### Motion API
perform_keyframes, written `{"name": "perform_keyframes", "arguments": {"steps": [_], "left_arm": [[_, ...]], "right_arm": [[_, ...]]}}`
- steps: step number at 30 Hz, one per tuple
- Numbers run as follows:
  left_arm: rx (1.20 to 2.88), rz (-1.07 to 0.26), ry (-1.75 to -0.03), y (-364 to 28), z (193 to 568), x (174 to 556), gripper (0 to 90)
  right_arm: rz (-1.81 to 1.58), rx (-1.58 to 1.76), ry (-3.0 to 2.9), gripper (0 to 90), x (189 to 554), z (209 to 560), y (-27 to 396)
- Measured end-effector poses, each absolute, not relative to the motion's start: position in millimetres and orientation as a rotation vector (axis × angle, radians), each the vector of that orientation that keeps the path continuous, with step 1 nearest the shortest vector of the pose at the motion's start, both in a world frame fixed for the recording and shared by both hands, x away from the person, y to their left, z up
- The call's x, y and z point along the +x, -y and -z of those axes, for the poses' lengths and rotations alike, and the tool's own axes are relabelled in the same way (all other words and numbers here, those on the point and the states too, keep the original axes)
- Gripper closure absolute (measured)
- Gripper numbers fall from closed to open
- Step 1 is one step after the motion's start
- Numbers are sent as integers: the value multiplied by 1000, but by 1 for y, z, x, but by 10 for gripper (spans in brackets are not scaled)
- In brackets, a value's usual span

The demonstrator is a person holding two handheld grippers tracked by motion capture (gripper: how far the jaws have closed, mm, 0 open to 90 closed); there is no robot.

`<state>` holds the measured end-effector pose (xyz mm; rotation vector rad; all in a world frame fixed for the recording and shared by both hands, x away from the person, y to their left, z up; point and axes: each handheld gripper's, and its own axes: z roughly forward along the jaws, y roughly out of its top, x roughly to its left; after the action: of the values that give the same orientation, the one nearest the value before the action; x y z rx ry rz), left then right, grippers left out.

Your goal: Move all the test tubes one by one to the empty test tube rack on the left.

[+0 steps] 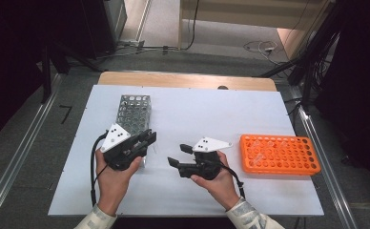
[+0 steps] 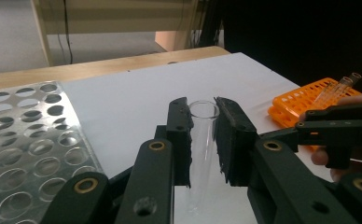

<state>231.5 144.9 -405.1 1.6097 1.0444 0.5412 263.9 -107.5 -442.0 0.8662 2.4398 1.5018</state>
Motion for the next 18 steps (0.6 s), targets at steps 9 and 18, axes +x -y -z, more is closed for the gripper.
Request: {"name": "perform_keyframes", "arguments": {"steps": [9, 18], "left_arm": [[1595, -573, -1067, -161, 399, 226, 762], [1604, -619, -1094, -172, 397, 220, 762]], "right_arm": [[-1480, 888, -2414, 291, 265, 444, 115], [-1467, 883, -2400, 243, 264, 444, 115]]}}
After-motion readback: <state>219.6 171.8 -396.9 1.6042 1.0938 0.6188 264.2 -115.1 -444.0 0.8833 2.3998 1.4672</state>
